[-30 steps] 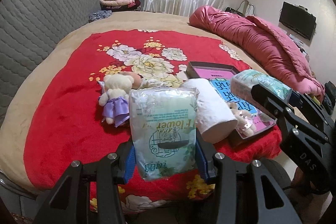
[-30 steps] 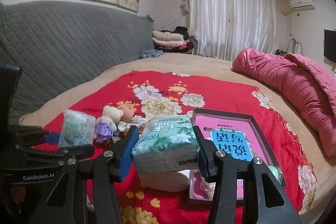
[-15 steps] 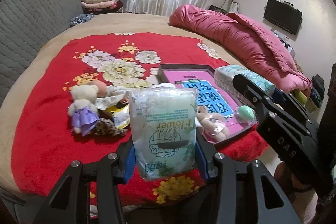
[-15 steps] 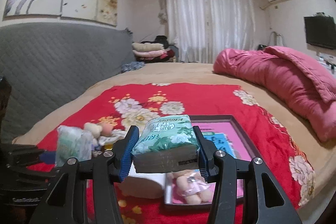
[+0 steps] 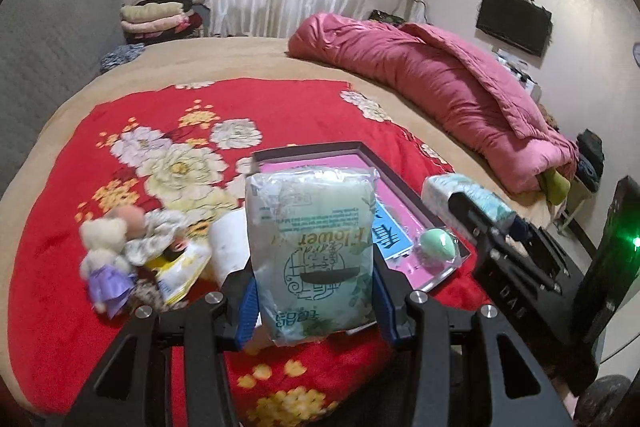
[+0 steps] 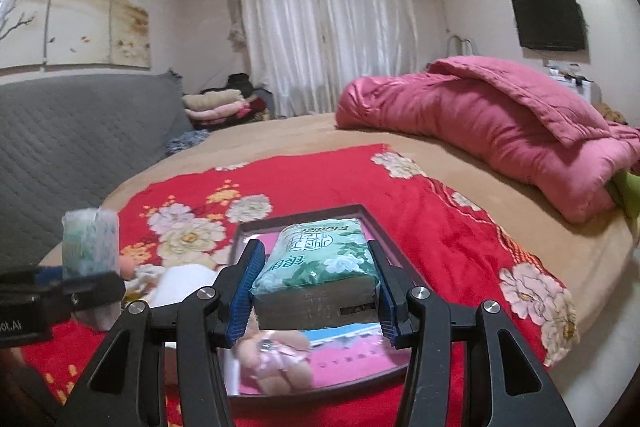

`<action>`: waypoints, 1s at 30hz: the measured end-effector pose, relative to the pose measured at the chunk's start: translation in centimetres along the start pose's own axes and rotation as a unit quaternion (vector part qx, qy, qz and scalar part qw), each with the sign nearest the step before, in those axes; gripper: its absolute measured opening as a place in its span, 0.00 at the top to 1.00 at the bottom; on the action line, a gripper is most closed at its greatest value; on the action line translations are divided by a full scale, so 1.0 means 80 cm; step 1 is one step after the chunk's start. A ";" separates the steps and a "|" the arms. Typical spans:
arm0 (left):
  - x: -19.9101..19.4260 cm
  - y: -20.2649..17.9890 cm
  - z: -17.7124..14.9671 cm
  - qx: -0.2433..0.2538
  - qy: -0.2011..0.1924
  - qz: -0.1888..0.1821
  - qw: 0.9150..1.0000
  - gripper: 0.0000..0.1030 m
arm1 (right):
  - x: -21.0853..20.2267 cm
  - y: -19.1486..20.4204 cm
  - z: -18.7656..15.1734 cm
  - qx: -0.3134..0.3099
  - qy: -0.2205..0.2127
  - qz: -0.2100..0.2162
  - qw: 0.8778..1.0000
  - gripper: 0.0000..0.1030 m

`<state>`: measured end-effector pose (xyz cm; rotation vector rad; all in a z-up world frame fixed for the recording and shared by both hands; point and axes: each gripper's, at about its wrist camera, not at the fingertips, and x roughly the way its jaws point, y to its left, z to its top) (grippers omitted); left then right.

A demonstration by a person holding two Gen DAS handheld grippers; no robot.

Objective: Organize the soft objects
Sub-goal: 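Carry both tissue packs toward the pink book tray with both tools, then lower the white Flower tissue pack with the left tool while the right tool lowers the green pack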

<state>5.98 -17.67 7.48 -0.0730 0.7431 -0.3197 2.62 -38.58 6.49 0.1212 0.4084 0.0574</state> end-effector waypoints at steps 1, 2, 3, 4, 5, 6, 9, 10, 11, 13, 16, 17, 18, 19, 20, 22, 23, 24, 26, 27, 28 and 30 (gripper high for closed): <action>0.007 -0.005 0.004 0.003 0.002 -0.006 1.000 0.54 | 0.003 -0.005 -0.001 0.003 0.004 -0.003 1.000 0.49; 0.013 -0.011 0.007 0.007 0.004 -0.008 1.000 0.54 | 0.005 -0.008 -0.002 0.005 0.006 -0.004 1.000 0.49; 0.019 -0.015 0.011 0.014 0.005 -0.008 1.000 0.54 | 0.009 -0.012 -0.003 0.007 0.010 -0.008 1.000 0.49; 0.027 -0.020 0.016 0.020 0.007 -0.008 1.000 0.54 | 0.011 -0.014 -0.005 0.008 0.014 -0.008 1.000 0.49; 0.034 -0.024 0.020 0.023 0.008 -0.009 1.000 0.54 | 0.015 -0.017 -0.006 0.010 0.020 -0.008 1.000 0.49; 0.042 -0.027 0.025 0.026 0.013 -0.014 0.999 0.54 | 0.019 -0.019 -0.010 0.010 0.025 -0.009 1.000 0.49; 0.069 -0.036 0.038 0.035 0.029 -0.016 0.999 0.54 | 0.033 -0.020 -0.018 0.012 0.047 -0.007 0.999 0.49; 0.080 -0.040 0.044 0.041 0.035 -0.015 0.998 0.54 | 0.039 -0.020 -0.021 0.010 0.055 -0.007 0.998 0.49; 0.089 -0.043 0.049 0.044 0.040 -0.015 0.998 0.54 | 0.043 -0.020 -0.023 0.009 0.061 -0.006 0.998 0.49; 0.112 -0.048 0.058 0.051 0.056 -0.018 0.997 0.54 | 0.051 -0.019 -0.026 0.008 0.073 -0.004 0.997 0.49; 0.146 -0.054 0.064 0.051 0.086 -0.018 0.995 0.54 | 0.060 -0.021 -0.029 0.009 0.085 -0.001 0.996 0.49; 0.156 -0.056 0.065 0.048 0.097 -0.018 0.994 0.54 | 0.062 -0.021 -0.030 0.010 0.089 -0.001 0.996 0.49; 0.166 -0.058 0.065 0.044 0.106 -0.019 0.993 0.54 | 0.064 -0.022 -0.031 0.010 0.091 -0.001 0.996 0.49; 0.175 -0.059 0.065 0.042 0.111 -0.019 0.993 0.54 | 0.067 -0.022 -0.032 0.011 0.095 -0.001 0.995 0.49; 0.183 -0.059 0.063 0.044 0.118 -0.019 0.992 0.54 | 0.070 -0.023 -0.033 0.012 0.101 -0.002 0.995 0.49; 0.200 -0.060 0.062 0.050 0.131 -0.016 0.990 0.54 | 0.075 -0.024 -0.035 0.013 0.113 -0.005 0.993 0.49; 0.207 -0.059 0.062 0.051 0.137 -0.016 0.989 0.54 | 0.077 -0.024 -0.036 0.014 0.117 -0.006 0.993 0.49; 0.216 -0.060 0.062 0.051 0.145 -0.019 0.988 0.54 | 0.079 -0.024 -0.037 0.014 0.120 -0.007 0.993 0.49; 0.226 -0.059 0.063 0.049 0.157 -0.024 0.986 0.54 | 0.082 -0.025 -0.038 0.015 0.126 -0.010 0.992 0.49; 0.232 -0.059 0.064 0.047 0.164 -0.029 0.985 0.54 | 0.084 -0.025 -0.038 0.014 0.129 -0.011 0.991 0.49; 0.240 -0.058 0.064 0.047 0.177 -0.034 0.983 0.54 | 0.085 -0.025 -0.039 0.014 0.133 -0.011 0.991 0.49; 0.254 -0.057 0.062 0.047 0.194 -0.033 0.979 0.54 | 0.089 -0.026 -0.040 0.014 0.140 -0.010 0.990 0.49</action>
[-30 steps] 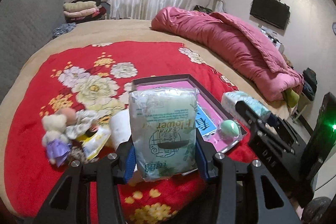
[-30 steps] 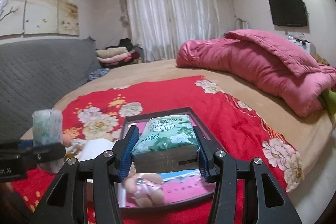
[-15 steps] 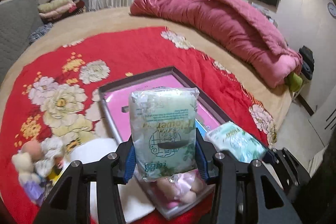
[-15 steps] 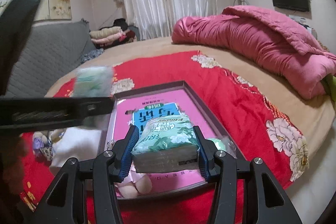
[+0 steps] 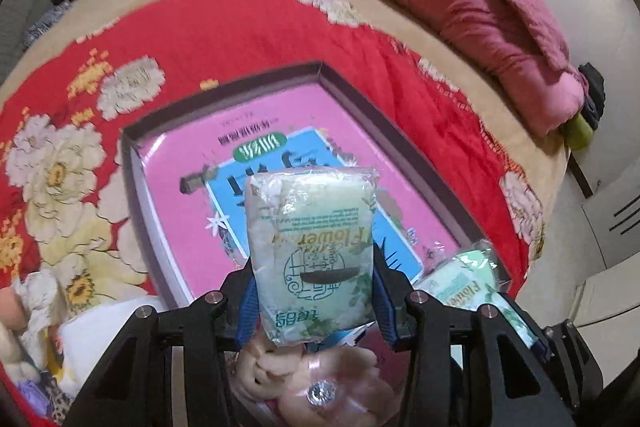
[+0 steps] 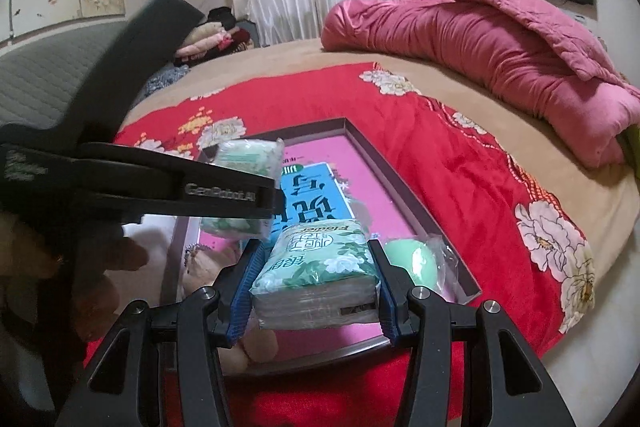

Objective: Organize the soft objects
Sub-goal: 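Lower the white Flower tissue pack with the left tool while the right tool lowers the green pack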

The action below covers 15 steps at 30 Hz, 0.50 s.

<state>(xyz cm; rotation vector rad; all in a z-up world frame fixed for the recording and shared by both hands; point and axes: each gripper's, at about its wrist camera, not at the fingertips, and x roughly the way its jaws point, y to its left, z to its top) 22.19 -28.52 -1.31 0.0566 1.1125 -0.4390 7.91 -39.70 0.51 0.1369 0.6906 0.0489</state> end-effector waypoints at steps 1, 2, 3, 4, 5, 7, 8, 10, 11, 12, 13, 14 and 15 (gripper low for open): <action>0.007 0.001 0.001 0.001 0.008 0.006 1.000 0.54 | 0.002 0.000 0.000 0.000 0.003 0.001 1.000 0.49; 0.012 0.001 0.001 0.002 0.012 0.009 1.000 0.54 | 0.004 0.000 -0.001 0.000 0.008 0.003 1.000 0.49; 0.017 0.002 0.001 0.001 0.016 0.010 1.000 0.54 | 0.006 0.000 -0.001 -0.001 0.011 0.003 1.000 0.49; 0.022 0.004 -0.001 0.000 0.023 0.011 1.000 0.54 | 0.008 -0.001 -0.001 -0.001 0.014 0.003 1.000 0.49; 0.026 0.006 -0.002 -0.001 0.028 0.010 1.000 0.54 | 0.011 -0.001 -0.001 -0.001 0.018 0.004 1.000 0.49; 0.031 0.007 -0.004 -0.006 0.034 0.006 0.999 0.54 | 0.016 0.001 -0.001 -0.004 0.027 0.004 1.000 0.49; 0.034 0.008 -0.004 -0.009 0.036 0.006 0.999 0.54 | 0.018 0.002 -0.001 -0.005 0.031 0.004 1.000 0.49; 0.038 0.012 -0.005 -0.022 0.041 -0.002 0.999 0.54 | 0.024 0.003 -0.002 -0.008 0.040 0.006 0.999 0.49; 0.040 0.012 -0.006 -0.024 0.043 -0.005 0.999 0.54 | 0.026 0.004 -0.002 -0.009 0.044 0.005 0.999 0.49; 0.041 0.012 -0.007 -0.023 0.044 -0.004 0.999 0.54 | 0.028 0.005 -0.003 -0.010 0.048 0.005 0.999 0.49; 0.042 0.011 -0.007 -0.022 0.045 -0.003 0.999 0.54 | 0.030 0.005 -0.003 -0.011 0.051 0.004 0.999 0.49; 0.044 0.011 -0.009 -0.021 0.048 -0.001 0.999 0.54 | 0.031 0.005 -0.003 -0.010 0.053 0.004 0.999 0.49; 0.045 0.011 -0.009 -0.020 0.047 -0.001 0.999 0.54 | 0.032 0.004 -0.003 -0.009 0.054 0.003 0.998 0.49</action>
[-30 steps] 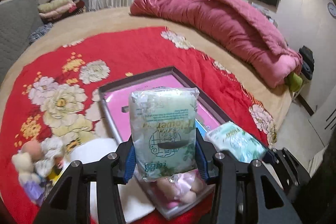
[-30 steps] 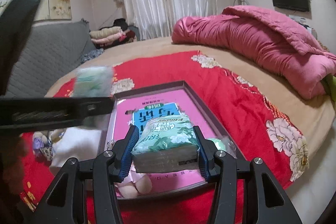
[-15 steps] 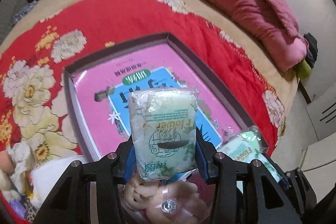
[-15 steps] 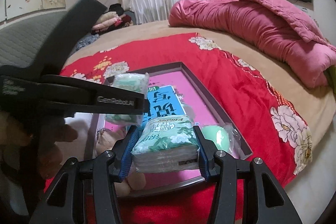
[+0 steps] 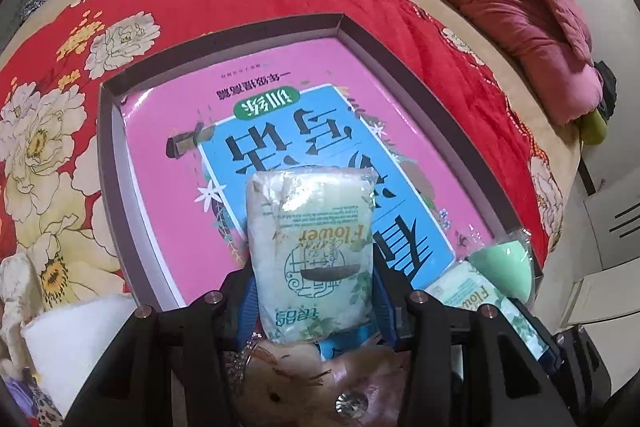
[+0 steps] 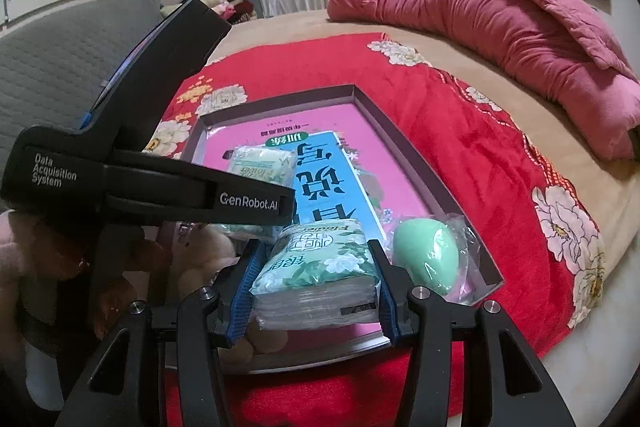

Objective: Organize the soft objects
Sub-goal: 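Lower the white Flower tissue pack with the left tool while the right tool lowers the green pack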

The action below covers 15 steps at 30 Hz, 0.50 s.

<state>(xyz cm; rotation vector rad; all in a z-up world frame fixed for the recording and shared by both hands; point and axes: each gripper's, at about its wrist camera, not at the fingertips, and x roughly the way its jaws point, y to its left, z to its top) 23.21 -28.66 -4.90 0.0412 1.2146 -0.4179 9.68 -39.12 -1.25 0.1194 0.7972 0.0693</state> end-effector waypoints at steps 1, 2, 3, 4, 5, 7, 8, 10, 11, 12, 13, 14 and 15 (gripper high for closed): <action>0.000 0.000 0.000 0.001 -0.001 0.001 1.000 0.54 | 0.001 -0.001 0.000 0.002 0.001 0.000 1.000 0.49; 0.000 -0.001 -0.001 0.002 0.000 0.002 1.000 0.54 | 0.001 -0.002 0.000 0.003 0.002 -0.001 1.000 0.49; 0.001 -0.001 -0.001 0.003 0.001 0.002 1.000 0.54 | 0.001 -0.002 0.000 0.004 0.002 -0.001 1.000 0.49; 0.001 -0.001 -0.001 0.002 0.002 0.001 1.000 0.54 | 0.001 -0.002 -0.001 0.004 0.003 -0.001 1.000 0.49; 0.001 -0.001 -0.001 0.002 0.002 0.001 1.000 0.54 | 0.001 -0.002 -0.001 0.005 0.004 -0.002 1.000 0.49; 0.001 0.000 -0.001 0.002 0.002 0.002 1.000 0.53 | 0.002 -0.003 0.000 0.005 0.004 -0.002 1.000 0.49; 0.001 0.000 -0.001 0.002 0.003 0.002 1.000 0.54 | 0.002 -0.003 0.000 0.004 0.005 -0.002 1.000 0.49; 0.000 0.002 -0.002 -0.001 0.004 0.001 1.000 0.53 | 0.002 -0.002 0.000 0.003 0.006 -0.002 1.000 0.49; 0.000 0.003 -0.002 -0.003 0.004 -0.001 1.000 0.53 | 0.002 -0.002 0.000 0.003 0.006 -0.002 1.000 0.49; 0.000 0.004 -0.001 -0.005 0.005 -0.003 1.000 0.53 | 0.002 -0.002 0.000 0.003 0.006 -0.002 1.000 0.49; -0.001 0.005 -0.001 -0.006 0.005 -0.005 1.000 0.52 | 0.003 -0.002 0.000 0.003 0.006 -0.002 1.000 0.49; -0.001 0.006 -0.001 -0.008 0.005 -0.007 1.000 0.52 | 0.003 -0.003 -0.001 0.004 0.007 -0.002 1.000 0.49; -0.001 0.006 -0.001 -0.009 0.006 -0.009 1.000 0.52 | 0.003 -0.003 -0.001 0.004 0.008 -0.002 1.000 0.49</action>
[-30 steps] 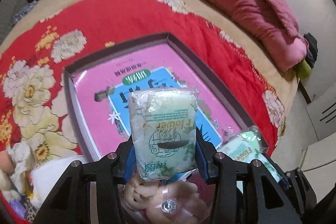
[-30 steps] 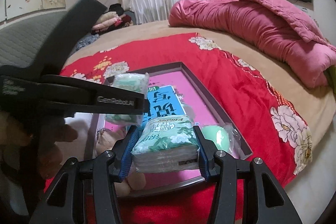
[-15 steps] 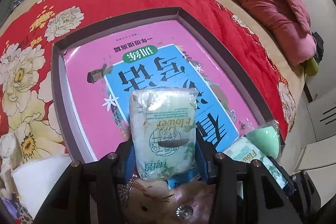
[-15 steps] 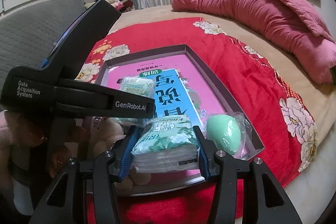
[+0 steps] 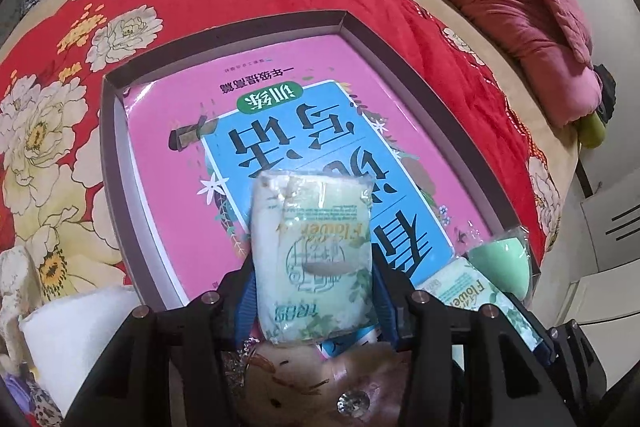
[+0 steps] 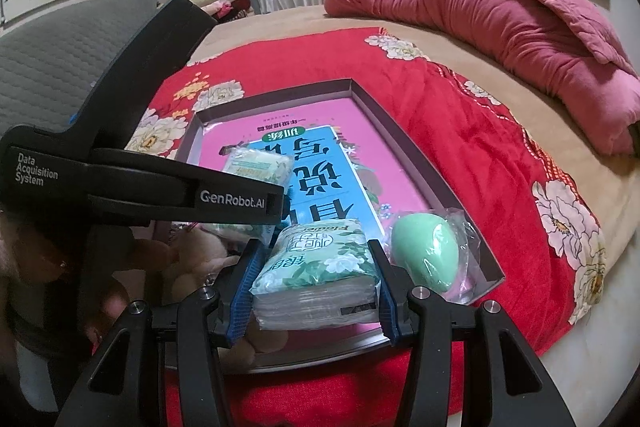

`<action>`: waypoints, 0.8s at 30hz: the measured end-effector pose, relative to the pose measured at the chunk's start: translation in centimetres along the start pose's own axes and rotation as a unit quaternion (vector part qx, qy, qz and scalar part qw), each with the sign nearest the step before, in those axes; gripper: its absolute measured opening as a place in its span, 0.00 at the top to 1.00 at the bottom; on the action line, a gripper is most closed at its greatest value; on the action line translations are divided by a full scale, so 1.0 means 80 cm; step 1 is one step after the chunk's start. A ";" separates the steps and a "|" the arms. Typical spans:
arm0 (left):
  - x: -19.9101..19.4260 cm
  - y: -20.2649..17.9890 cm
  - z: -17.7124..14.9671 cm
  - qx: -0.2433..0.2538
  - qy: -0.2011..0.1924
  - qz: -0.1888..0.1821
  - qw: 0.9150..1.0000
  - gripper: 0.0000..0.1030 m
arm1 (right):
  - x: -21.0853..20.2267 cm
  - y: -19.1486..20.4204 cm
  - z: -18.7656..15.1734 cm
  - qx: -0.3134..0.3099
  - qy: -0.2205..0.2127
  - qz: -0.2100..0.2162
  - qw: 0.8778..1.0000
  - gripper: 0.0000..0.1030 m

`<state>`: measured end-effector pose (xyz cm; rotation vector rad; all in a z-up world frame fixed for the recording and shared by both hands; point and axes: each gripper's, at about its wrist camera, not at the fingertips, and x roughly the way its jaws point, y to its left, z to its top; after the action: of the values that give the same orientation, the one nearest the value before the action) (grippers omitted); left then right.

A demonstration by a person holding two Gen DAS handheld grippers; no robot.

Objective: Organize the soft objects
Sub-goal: 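Lower the white Flower tissue pack with the left tool while the right tool lowers the green pack, then open the left tool to release the white pack while the right tool releases the green pack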

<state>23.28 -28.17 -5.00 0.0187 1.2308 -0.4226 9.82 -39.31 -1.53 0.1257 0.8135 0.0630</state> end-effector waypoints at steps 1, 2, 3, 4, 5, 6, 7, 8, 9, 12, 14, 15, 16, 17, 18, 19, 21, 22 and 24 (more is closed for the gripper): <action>0.000 0.000 0.000 0.000 0.000 0.000 1.000 0.52 | 0.000 -0.001 0.000 0.001 0.001 0.000 1.000 0.49; 0.000 0.000 0.000 0.001 0.001 0.001 1.000 0.51 | 0.001 0.000 -0.001 0.002 0.001 0.001 1.000 0.49; 0.000 0.000 0.000 0.001 0.001 0.001 1.000 0.51 | 0.001 0.000 -0.001 0.002 0.002 0.001 1.000 0.49; -0.001 0.000 -0.001 0.001 0.000 0.001 1.000 0.51 | 0.001 0.000 -0.001 0.003 0.003 0.001 1.000 0.49; -0.002 0.000 -0.001 -0.001 -0.002 0.001 1.000 0.51 | 0.001 -0.001 -0.001 0.004 0.004 0.001 1.000 0.49; -0.004 0.000 -0.002 -0.003 -0.003 0.000 1.000 0.51 | 0.002 -0.001 -0.001 0.004 0.005 0.001 1.000 0.49; -0.007 0.001 -0.002 -0.005 -0.007 -0.001 1.000 0.50 | 0.003 -0.001 -0.002 0.005 0.006 0.001 1.000 0.49; -0.010 0.001 -0.003 -0.005 -0.011 -0.003 1.000 0.50 | 0.004 -0.001 -0.002 0.006 0.009 0.001 1.000 0.49; -0.016 0.001 -0.003 -0.005 -0.018 -0.005 1.000 0.50 | 0.006 -0.002 -0.001 0.006 0.011 0.001 1.000 0.49; -0.030 0.003 -0.005 -0.012 -0.032 -0.008 0.999 0.50 | 0.012 -0.004 -0.001 0.010 0.022 -0.001 1.000 0.49; -0.043 0.007 -0.007 -0.021 -0.043 -0.016 0.999 0.50 | 0.018 -0.004 -0.001 0.010 0.030 -0.006 0.999 0.49; -0.048 0.009 -0.008 -0.024 -0.048 -0.019 0.998 0.50 | 0.020 -0.004 -0.001 0.009 0.034 -0.007 0.999 0.49; -0.055 0.010 -0.010 -0.026 -0.054 -0.022 0.998 0.50 | 0.023 -0.004 -0.001 0.009 0.040 -0.008 0.999 0.49; -0.062 0.012 -0.012 -0.028 -0.059 -0.024 0.998 0.50 | 0.027 -0.005 -0.001 0.010 0.047 -0.010 0.999 0.49; -0.069 0.014 -0.015 -0.030 -0.065 -0.026 0.997 0.50 | 0.029 -0.005 -0.002 0.011 0.052 -0.011 0.999 0.49; -0.077 0.016 -0.018 -0.033 -0.070 -0.028 0.997 0.50 | 0.032 -0.006 -0.003 0.012 0.056 -0.012 0.998 0.49; -0.091 0.020 -0.026 -0.036 -0.080 -0.031 0.996 0.50 | 0.035 -0.007 -0.003 0.015 0.061 -0.013 0.998 0.49; -0.100 0.022 -0.031 -0.038 -0.086 -0.033 0.995 0.50 | 0.037 -0.008 -0.004 0.017 0.065 -0.015 0.998 0.49; -0.114 0.026 -0.041 -0.039 -0.099 -0.033 0.994 0.50 | 0.039 -0.011 -0.005 0.021 0.072 -0.019 0.997 0.49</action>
<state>18.53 -22.70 1.76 -0.1280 1.0533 -0.4232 11.70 -39.82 -4.17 0.1472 0.9603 0.0187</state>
